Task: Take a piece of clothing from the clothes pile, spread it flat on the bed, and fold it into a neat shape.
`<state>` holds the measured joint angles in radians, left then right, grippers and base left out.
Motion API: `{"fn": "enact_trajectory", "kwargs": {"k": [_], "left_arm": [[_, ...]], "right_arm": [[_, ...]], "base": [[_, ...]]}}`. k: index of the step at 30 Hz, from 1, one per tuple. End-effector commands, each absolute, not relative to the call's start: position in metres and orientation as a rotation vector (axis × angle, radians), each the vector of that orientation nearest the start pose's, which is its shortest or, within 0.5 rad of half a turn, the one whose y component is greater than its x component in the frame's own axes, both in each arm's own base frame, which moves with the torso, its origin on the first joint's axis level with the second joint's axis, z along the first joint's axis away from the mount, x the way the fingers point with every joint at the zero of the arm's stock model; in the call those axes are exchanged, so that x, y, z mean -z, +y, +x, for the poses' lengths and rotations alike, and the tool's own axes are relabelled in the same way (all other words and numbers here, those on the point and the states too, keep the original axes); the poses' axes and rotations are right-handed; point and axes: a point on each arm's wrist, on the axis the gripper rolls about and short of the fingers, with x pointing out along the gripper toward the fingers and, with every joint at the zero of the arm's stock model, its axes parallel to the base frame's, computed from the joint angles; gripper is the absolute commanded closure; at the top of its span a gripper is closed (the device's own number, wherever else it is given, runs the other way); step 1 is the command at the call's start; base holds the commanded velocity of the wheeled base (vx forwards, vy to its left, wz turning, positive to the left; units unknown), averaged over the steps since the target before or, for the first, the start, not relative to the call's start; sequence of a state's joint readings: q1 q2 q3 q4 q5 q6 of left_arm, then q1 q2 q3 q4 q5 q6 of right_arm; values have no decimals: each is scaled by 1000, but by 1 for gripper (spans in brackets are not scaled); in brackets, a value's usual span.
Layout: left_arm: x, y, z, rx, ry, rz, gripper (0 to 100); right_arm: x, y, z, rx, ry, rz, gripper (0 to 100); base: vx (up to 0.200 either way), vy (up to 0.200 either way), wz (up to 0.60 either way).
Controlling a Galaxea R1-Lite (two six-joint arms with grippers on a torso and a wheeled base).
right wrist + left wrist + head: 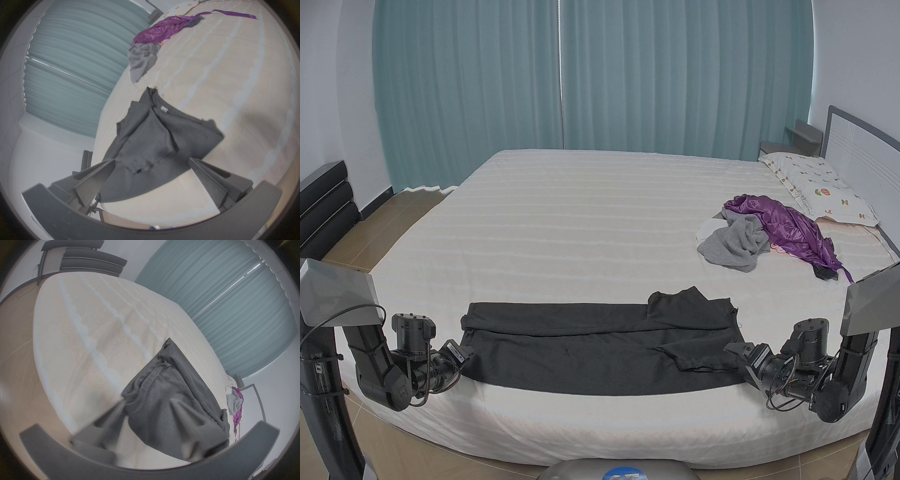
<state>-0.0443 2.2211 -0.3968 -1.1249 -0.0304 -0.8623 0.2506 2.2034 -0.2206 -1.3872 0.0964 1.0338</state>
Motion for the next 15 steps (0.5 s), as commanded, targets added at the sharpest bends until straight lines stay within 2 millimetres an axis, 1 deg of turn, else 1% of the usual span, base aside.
{"fn": "enact_trajectory", "kwargs": {"k": [1, 3, 10, 15], "left_arm": [[19, -13, 289, -241, 698, -820, 100], [19, -13, 288, -241, 697, -821, 100], [15, -13, 288, -239, 682, -827, 100], [14, -13, 289, -238, 679, -828, 100]], "right_arm": [[12, 73, 250, 8, 760, 924, 0], [13, 75, 250, 19, 784, 916, 0], [18, 76, 258, 67, 814, 900, 0], [20, 78, 269, 82, 783, 906, 0]], "base": [[0, 0, 0], [0, 0, 0], [0, 0, 0], [0, 0, 0]]}}
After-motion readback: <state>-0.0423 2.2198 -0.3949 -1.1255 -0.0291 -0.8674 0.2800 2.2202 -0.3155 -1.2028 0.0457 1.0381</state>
